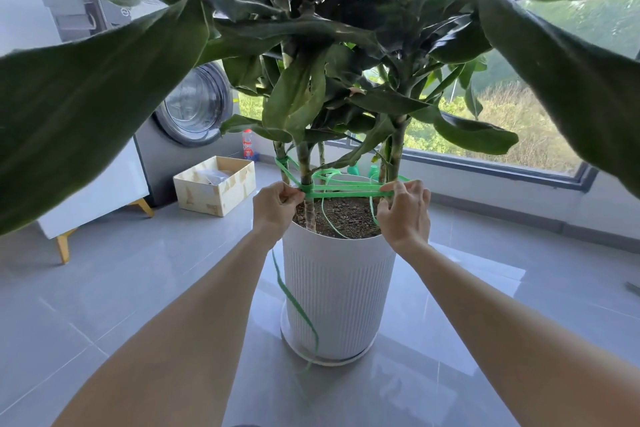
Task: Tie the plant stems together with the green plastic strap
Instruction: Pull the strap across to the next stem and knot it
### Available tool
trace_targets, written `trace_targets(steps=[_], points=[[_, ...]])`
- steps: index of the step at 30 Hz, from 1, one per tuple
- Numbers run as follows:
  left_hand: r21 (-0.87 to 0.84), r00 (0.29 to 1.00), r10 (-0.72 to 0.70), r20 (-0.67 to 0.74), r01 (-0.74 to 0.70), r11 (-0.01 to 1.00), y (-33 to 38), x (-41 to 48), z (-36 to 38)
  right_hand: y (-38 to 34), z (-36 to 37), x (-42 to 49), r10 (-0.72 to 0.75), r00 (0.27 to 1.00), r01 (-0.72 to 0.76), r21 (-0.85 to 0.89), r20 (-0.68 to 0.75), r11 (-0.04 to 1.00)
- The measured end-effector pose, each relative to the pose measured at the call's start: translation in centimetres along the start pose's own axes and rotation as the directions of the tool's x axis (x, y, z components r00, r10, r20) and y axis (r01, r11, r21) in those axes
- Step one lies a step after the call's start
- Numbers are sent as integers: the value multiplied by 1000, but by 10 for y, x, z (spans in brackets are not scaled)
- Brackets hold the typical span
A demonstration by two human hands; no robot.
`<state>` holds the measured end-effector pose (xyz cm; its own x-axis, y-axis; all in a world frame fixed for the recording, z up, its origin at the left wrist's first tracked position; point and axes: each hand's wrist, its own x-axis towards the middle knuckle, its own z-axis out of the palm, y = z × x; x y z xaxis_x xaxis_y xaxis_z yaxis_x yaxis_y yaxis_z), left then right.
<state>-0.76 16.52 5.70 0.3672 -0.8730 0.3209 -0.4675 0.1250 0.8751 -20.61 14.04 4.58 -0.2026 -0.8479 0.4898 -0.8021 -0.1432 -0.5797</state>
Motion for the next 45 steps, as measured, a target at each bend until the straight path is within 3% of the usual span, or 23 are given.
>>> trace_targets(steps=[18, 35, 41, 45], points=[[-18, 999, 16, 36, -15, 1000, -6, 8, -3, 0, 2, 3, 47, 999, -47, 17, -1, 999], [175, 956, 295, 9, -292, 940, -13, 9, -3, -6, -2, -2, -117, 993, 118, 29, -23, 993], [223, 964, 239, -120, -208, 952, -15, 16, -6, -12, 0, -5, -147, 989, 147, 37, -8, 988], [312, 966, 128, -225, -53, 949, -13, 15, -7, -14, 2, -4, -135, 991, 135, 49, -7, 990]])
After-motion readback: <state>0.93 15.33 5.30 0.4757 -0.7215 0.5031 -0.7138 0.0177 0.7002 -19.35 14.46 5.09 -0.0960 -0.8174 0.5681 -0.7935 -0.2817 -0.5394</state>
